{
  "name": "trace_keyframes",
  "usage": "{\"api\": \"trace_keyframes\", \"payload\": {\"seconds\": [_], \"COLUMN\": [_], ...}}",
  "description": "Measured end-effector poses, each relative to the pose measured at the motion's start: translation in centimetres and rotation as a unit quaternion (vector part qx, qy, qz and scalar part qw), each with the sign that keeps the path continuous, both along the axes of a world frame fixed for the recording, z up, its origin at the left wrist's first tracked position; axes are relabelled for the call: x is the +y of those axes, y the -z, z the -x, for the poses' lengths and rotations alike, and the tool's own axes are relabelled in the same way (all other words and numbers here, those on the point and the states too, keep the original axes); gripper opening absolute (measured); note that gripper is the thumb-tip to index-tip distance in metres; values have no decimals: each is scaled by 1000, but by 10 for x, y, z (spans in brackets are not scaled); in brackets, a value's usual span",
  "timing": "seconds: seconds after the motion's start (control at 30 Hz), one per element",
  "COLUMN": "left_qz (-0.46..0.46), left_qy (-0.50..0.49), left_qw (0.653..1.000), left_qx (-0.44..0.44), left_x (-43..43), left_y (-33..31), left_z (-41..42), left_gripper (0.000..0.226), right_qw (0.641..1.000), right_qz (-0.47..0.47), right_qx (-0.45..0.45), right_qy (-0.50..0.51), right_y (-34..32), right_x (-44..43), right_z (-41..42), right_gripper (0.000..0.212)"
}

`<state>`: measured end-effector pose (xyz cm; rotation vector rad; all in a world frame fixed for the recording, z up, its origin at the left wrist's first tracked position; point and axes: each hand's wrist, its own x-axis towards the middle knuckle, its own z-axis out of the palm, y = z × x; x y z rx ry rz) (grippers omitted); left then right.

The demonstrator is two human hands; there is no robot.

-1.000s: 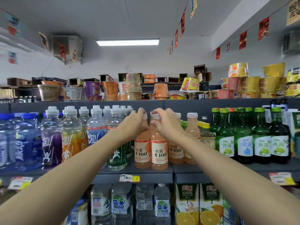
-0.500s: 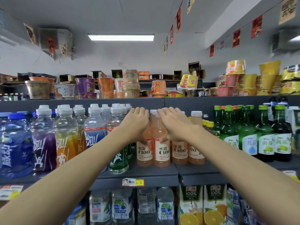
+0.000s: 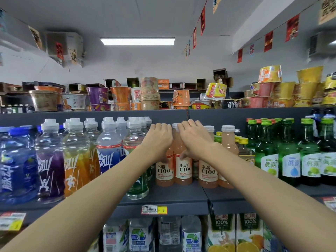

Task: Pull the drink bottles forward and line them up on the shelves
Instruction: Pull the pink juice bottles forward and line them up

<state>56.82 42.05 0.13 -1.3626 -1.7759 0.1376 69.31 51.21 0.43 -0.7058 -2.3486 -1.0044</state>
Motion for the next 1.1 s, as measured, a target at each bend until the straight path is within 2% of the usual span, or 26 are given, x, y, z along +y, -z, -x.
{"api": "trace_keyframes", "payload": {"seconds": [0.5,0.7,0.73,0.8,0.87,0.9,0.97,1.1], "left_qz": [10,-7,-15,-57,-113,-130,-132,-115], "left_qy": [-38,-9,1,63,159,202,250,272], "left_qw": [999,1000,999,988,961,946,928,920], "left_qx": [-4,-21,-44,-128,-196,-217,-241,-257], "left_x": [13,11,9,9,13,16,25,48], "left_y": [2,2,4,8,11,12,13,18], "left_z": [0,0,-1,-6,-18,-26,-42,-67], "left_gripper": [102,109,112,105,92,87,85,94], "right_qw": [1000,1000,999,992,974,964,958,965], "right_qz": [-1,27,32,35,24,19,29,72], "right_qx": [-20,-15,7,76,161,197,233,239], "right_qy": [19,1,-23,-93,-159,-175,-162,-87], "right_y": [-3,-2,2,8,14,16,21,29], "right_x": [3,-4,-5,-2,6,11,23,43], "right_z": [5,-5,-11,-28,-49,-60,-79,-102], "right_gripper": [98,115,108,80,55,49,49,58]}}
